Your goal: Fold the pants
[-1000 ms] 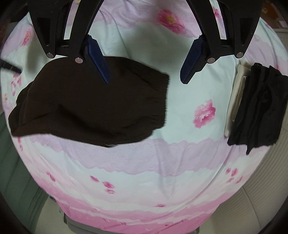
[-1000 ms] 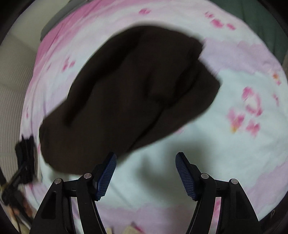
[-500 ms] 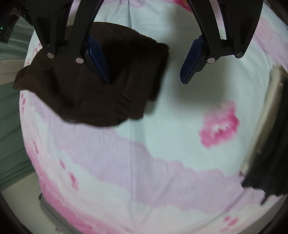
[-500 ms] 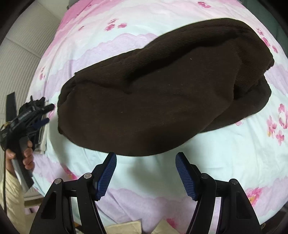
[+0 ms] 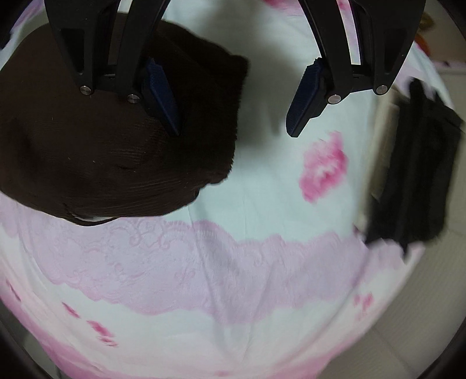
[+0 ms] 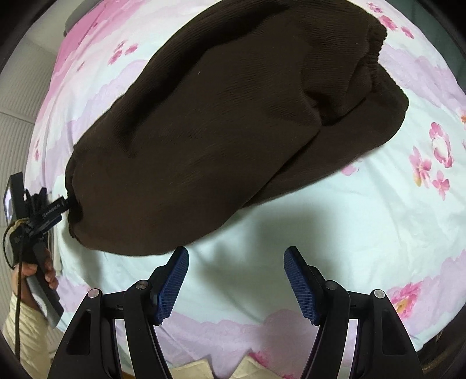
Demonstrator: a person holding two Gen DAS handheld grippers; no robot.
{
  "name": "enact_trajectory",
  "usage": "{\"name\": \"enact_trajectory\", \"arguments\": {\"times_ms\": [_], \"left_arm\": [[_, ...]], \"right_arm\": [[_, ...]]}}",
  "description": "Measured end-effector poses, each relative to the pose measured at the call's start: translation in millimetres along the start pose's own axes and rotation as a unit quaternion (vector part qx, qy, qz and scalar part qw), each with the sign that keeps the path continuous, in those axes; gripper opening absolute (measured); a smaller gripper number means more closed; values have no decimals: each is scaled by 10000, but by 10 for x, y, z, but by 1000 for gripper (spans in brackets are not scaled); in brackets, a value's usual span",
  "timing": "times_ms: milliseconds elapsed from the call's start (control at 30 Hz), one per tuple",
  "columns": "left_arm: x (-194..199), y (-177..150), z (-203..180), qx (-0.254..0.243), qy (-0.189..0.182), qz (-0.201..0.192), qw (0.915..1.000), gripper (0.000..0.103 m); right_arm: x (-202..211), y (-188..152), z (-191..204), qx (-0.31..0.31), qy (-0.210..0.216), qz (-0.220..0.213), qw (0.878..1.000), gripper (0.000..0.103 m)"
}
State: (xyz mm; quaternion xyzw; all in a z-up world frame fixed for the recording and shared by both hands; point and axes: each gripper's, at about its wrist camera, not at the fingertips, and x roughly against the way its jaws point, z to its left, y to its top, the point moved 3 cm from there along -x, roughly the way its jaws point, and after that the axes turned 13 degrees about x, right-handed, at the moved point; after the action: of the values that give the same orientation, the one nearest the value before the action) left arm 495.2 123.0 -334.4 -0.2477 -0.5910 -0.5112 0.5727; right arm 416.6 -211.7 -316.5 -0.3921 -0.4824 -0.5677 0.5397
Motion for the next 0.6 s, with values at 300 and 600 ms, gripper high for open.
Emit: {"name": "enact_trajectory", "arguments": {"times_ms": [300,600], "left_arm": [[830,-544,49,-1096,-518,-816,9893,75],[731,-933,132,-578,-521,-91,9969,75]], "right_arm": [[-61,-111,-16,200,1223,-357,9916,69],[-654,-93,569,1347,1638,236,9770,63]]}}
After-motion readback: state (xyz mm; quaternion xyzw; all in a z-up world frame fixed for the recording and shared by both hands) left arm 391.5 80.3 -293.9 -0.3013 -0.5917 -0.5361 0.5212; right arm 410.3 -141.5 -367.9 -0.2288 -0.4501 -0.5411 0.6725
